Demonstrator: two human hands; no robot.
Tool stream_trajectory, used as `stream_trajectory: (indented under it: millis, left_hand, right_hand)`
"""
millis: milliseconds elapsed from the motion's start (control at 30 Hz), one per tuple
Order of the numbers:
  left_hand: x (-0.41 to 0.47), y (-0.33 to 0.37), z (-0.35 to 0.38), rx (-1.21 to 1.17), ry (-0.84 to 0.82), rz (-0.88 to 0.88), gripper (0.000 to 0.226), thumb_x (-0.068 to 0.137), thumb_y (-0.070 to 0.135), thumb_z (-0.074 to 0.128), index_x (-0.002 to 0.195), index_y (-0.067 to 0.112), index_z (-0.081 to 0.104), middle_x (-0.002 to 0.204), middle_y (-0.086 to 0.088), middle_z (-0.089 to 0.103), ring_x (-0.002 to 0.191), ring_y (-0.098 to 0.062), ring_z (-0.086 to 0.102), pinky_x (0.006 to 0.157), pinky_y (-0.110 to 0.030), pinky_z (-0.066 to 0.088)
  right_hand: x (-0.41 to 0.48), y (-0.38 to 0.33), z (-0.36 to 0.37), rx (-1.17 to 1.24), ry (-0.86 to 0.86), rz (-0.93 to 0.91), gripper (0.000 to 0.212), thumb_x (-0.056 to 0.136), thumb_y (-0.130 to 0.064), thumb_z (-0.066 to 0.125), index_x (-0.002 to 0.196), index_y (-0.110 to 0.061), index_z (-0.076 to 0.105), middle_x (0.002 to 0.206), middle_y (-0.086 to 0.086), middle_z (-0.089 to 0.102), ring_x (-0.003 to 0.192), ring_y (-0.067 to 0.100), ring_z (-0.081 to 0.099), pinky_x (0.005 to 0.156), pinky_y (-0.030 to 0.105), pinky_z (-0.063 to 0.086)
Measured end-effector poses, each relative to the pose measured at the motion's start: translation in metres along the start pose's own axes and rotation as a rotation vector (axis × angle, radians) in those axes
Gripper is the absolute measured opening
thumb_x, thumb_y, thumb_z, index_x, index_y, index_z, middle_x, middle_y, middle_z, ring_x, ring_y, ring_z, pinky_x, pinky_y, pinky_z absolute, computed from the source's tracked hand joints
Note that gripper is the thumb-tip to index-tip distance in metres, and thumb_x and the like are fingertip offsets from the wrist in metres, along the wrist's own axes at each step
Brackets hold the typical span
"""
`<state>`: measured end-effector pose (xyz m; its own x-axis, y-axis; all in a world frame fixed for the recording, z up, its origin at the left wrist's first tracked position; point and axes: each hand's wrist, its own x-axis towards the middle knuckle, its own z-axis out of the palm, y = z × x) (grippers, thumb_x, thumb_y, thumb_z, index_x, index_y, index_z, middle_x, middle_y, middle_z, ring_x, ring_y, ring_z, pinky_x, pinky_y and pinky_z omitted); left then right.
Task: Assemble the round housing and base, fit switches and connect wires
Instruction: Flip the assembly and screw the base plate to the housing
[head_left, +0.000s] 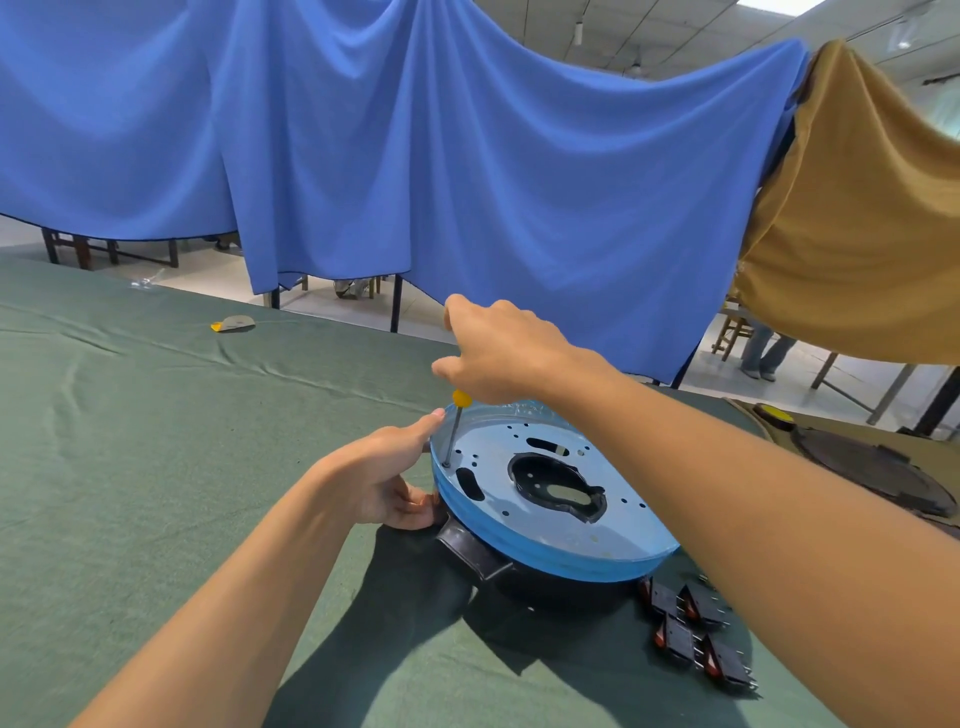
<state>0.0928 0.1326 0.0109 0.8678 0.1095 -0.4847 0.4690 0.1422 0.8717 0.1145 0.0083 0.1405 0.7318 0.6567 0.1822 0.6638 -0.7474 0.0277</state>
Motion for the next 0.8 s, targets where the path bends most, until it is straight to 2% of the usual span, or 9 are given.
stream_trajectory:
  millis: [67, 133, 200, 367, 467, 533, 633, 700, 800]
  left_hand:
    - [0.001, 0.0, 0.0, -0.004, -0.009, 0.004, 0.052, 0.091, 0.065, 0.052, 0.105, 0.015, 0.057, 0.108, -0.018, 0.055, 0.076, -0.028, 0.051, 0.077, -0.039, 0.055]
    - [0.002, 0.0, -0.002, 0.003, -0.01, 0.012, 0.053, 0.091, 0.064, 0.053, 0.107, 0.014, 0.059, 0.115, -0.017, 0.054, 0.073, -0.027, 0.052, 0.072, -0.037, 0.057]
    - [0.003, 0.0, -0.003, 0.005, -0.021, 0.011, 0.052, 0.09, 0.065, 0.054, 0.105, 0.015, 0.06, 0.115, -0.017, 0.056, 0.073, -0.028, 0.053, 0.072, -0.037, 0.057]
    - [0.003, -0.001, -0.005, -0.001, -0.055, 0.004, 0.052, 0.087, 0.067, 0.056, 0.104, 0.018, 0.061, 0.086, -0.016, 0.065, 0.066, -0.025, 0.058, 0.071, -0.036, 0.059]
    - [0.003, -0.002, -0.006, 0.006, -0.054, 0.016, 0.053, 0.085, 0.067, 0.058, 0.105, 0.018, 0.062, 0.083, -0.015, 0.067, 0.067, -0.026, 0.059, 0.07, -0.036, 0.06]
    - [0.003, -0.002, -0.006, 0.011, -0.053, 0.018, 0.053, 0.085, 0.068, 0.059, 0.104, 0.018, 0.063, 0.084, -0.015, 0.067, 0.07, -0.027, 0.059, 0.071, -0.037, 0.06]
    - [0.002, -0.001, -0.007, 0.005, -0.055, 0.002, 0.056, 0.082, 0.068, 0.062, 0.107, 0.018, 0.063, 0.091, -0.019, 0.063, 0.072, -0.028, 0.059, 0.075, -0.039, 0.06]
    - [0.001, -0.001, -0.008, -0.006, -0.057, -0.016, 0.059, 0.08, 0.069, 0.064, 0.111, 0.019, 0.061, 0.093, -0.021, 0.058, 0.068, -0.029, 0.06, 0.074, -0.04, 0.06]
    - [0.0, 0.0, -0.007, 0.0, -0.05, -0.029, 0.061, 0.078, 0.071, 0.064, 0.113, 0.021, 0.059, 0.096, -0.022, 0.054, 0.069, -0.03, 0.059, 0.075, -0.042, 0.06]
  right_hand:
    - [-0.001, 0.002, -0.002, 0.022, -0.07, 0.025, 0.036, 0.091, -0.036, 0.055, 0.111, -0.015, 0.033, 0.079, -0.001, 0.04, 0.081, 0.028, 0.046, 0.064, 0.037, 0.036]
    - [0.0, 0.005, -0.009, 0.074, -0.156, 0.028, 0.042, 0.089, -0.027, 0.054, 0.122, -0.014, 0.033, 0.083, 0.003, 0.05, 0.073, 0.023, 0.051, 0.057, 0.033, 0.039]
    - [0.001, 0.006, -0.012, 0.107, -0.157, 0.0, 0.043, 0.088, -0.022, 0.055, 0.125, -0.014, 0.035, 0.086, 0.005, 0.053, 0.068, 0.022, 0.052, 0.054, 0.031, 0.04]
    - [0.0, 0.007, -0.002, 0.084, -0.002, -0.014, 0.035, 0.091, -0.035, 0.057, 0.118, -0.015, 0.047, 0.102, 0.003, 0.048, 0.093, 0.029, 0.051, 0.071, 0.04, 0.046]
    - [-0.001, 0.007, 0.002, 0.024, 0.01, -0.004, 0.038, 0.094, -0.045, 0.052, 0.118, -0.017, 0.05, 0.101, 0.002, 0.043, 0.093, 0.029, 0.046, 0.073, 0.039, 0.038]
    - [0.0, 0.008, 0.0, 0.025, -0.061, -0.005, 0.041, 0.091, -0.047, 0.054, 0.12, -0.018, 0.047, 0.105, 0.002, 0.047, 0.095, 0.028, 0.049, 0.075, 0.04, 0.043]
    - [0.001, 0.01, -0.007, 0.053, -0.156, -0.017, 0.039, 0.088, -0.034, 0.056, 0.121, -0.018, 0.045, 0.113, 0.004, 0.053, 0.1, 0.026, 0.056, 0.083, 0.043, 0.051]
    - [0.002, 0.01, -0.008, 0.064, -0.145, -0.034, 0.037, 0.087, -0.027, 0.056, 0.121, -0.017, 0.046, 0.109, 0.004, 0.053, 0.101, 0.026, 0.056, 0.081, 0.042, 0.052]
    - [0.001, 0.01, -0.007, 0.077, -0.111, -0.062, 0.036, 0.089, -0.029, 0.059, 0.12, -0.016, 0.048, 0.107, 0.005, 0.052, 0.099, 0.026, 0.055, 0.078, 0.04, 0.051]
